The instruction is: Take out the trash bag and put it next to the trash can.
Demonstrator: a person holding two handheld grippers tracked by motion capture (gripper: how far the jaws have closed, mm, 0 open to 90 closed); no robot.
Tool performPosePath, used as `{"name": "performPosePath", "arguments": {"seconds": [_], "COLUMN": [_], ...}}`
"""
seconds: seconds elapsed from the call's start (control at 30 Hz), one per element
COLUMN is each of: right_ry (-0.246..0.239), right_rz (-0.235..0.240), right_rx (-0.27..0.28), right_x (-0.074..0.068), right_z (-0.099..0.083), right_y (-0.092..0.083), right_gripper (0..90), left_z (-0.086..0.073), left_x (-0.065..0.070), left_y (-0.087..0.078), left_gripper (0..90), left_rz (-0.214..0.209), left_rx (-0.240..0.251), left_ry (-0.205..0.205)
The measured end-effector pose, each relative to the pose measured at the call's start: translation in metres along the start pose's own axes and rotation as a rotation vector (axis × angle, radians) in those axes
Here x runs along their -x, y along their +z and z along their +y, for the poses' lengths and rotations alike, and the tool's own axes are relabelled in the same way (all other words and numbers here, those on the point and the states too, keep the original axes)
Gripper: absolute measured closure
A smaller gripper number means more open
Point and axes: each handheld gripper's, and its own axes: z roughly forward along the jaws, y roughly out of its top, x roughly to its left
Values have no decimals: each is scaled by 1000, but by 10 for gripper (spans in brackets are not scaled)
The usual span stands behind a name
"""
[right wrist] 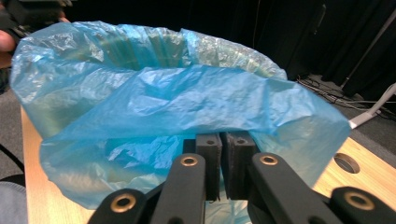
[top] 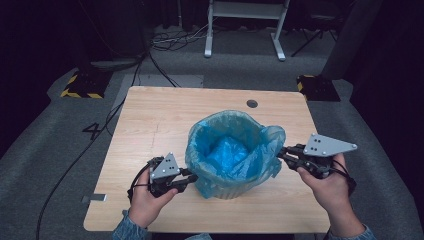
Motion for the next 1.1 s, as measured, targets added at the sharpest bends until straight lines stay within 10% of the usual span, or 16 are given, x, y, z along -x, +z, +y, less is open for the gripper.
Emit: {"name": "performPosePath", "arguments": {"seconds": [0.23, 0.57, 0.87, 1.1], "right_ry": [39, 91, 29, -11], "right_rz": [-111, -146, -73, -29], "right_rx": [-34, -60, -43, 6], "right_x": [12, 29, 24, 13], "right_z": [-2, -9, 4, 20], "right_y": [4, 15, 24, 28], "right_gripper": [558, 493, 872, 900], "left_z": [7, 22, 42, 53], "left_x": [-4, -11, -9, -6], "left_y": [-11, -29, -37, -36], "left_gripper": [793, 796, 830, 842], "left_rz": [32, 77, 80, 58], "left_rx": [10, 22, 52, 78], "left_ry": [-2, 12, 42, 47]}}
